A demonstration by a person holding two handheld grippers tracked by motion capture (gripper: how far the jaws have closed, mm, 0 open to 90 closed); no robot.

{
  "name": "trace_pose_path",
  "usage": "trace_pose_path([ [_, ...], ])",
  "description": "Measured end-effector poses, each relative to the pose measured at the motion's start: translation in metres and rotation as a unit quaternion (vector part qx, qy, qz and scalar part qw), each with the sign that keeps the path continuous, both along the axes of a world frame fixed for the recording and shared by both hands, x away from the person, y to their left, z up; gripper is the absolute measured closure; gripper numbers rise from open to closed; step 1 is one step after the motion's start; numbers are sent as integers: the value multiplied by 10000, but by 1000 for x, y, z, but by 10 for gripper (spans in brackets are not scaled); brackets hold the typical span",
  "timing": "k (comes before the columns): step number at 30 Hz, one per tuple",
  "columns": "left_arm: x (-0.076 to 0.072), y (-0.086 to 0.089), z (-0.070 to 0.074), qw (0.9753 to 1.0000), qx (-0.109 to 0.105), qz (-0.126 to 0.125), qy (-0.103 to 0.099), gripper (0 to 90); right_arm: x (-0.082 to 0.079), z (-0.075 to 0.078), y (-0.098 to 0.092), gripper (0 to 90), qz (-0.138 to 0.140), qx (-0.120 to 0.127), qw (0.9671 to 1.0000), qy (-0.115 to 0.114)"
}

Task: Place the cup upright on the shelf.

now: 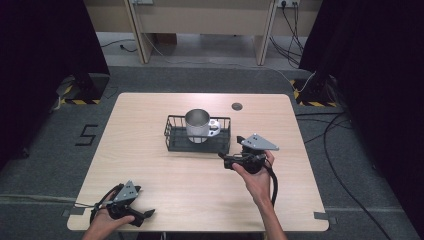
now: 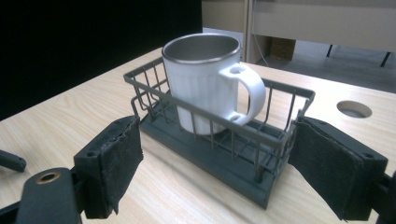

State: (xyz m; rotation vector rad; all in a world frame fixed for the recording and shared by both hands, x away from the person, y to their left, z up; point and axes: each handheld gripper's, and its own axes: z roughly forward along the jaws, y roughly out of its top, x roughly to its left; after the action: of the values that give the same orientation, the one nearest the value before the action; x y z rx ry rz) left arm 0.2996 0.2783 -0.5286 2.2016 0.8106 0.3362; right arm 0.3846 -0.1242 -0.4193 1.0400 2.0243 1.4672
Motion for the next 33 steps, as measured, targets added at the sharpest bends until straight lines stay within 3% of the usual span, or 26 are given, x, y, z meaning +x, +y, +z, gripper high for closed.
trace_pose_path([
  [6,0,0,0,10000,-2,4,-1,0,-9,-9,-6,166,-29,92,9999,62],
  [19,0,0,0,10000,0,9,-1,0,-33,-26,-13,166,-20,32,10000,-47],
  [24,0,0,0,10000,3,10,-1,0,-42,-35,-18,167,-29,125,9999,-44],
  [33,0,0,0,10000,4,9,-2,0,-49,-54,-22,167,39,3,9999,156],
])
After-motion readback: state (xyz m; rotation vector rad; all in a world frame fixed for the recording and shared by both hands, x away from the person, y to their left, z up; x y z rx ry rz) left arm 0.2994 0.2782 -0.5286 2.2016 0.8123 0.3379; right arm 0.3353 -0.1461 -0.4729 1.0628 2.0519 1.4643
